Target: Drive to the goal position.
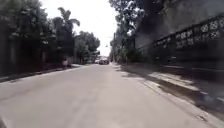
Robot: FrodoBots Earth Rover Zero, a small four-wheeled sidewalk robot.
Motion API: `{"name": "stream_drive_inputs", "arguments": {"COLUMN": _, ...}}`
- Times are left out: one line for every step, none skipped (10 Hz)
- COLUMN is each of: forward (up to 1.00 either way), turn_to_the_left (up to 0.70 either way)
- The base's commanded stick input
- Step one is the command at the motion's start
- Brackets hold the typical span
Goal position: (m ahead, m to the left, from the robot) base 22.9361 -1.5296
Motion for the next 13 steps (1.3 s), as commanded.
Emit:
{"name": "stream_drive_inputs", "arguments": {"forward": 1.00, "turn_to_the_left": 0.00}}
{"name": "stream_drive_inputs", "arguments": {"forward": 1.00, "turn_to_the_left": 0.00}}
{"name": "stream_drive_inputs", "arguments": {"forward": 1.00, "turn_to_the_left": 0.00}}
{"name": "stream_drive_inputs", "arguments": {"forward": 1.00, "turn_to_the_left": 0.00}}
{"name": "stream_drive_inputs", "arguments": {"forward": 1.00, "turn_to_the_left": 0.00}}
{"name": "stream_drive_inputs", "arguments": {"forward": 1.00, "turn_to_the_left": 0.00}}
{"name": "stream_drive_inputs", "arguments": {"forward": 1.00, "turn_to_the_left": 0.00}}
{"name": "stream_drive_inputs", "arguments": {"forward": 1.00, "turn_to_the_left": 0.00}}
{"name": "stream_drive_inputs", "arguments": {"forward": 1.00, "turn_to_the_left": 0.00}}
{"name": "stream_drive_inputs", "arguments": {"forward": 1.00, "turn_to_the_left": 0.00}}
{"name": "stream_drive_inputs", "arguments": {"forward": 1.00, "turn_to_the_left": 0.00}}
{"name": "stream_drive_inputs", "arguments": {"forward": 1.00, "turn_to_the_left": 0.00}}
{"name": "stream_drive_inputs", "arguments": {"forward": 1.00, "turn_to_the_left": 0.00}}
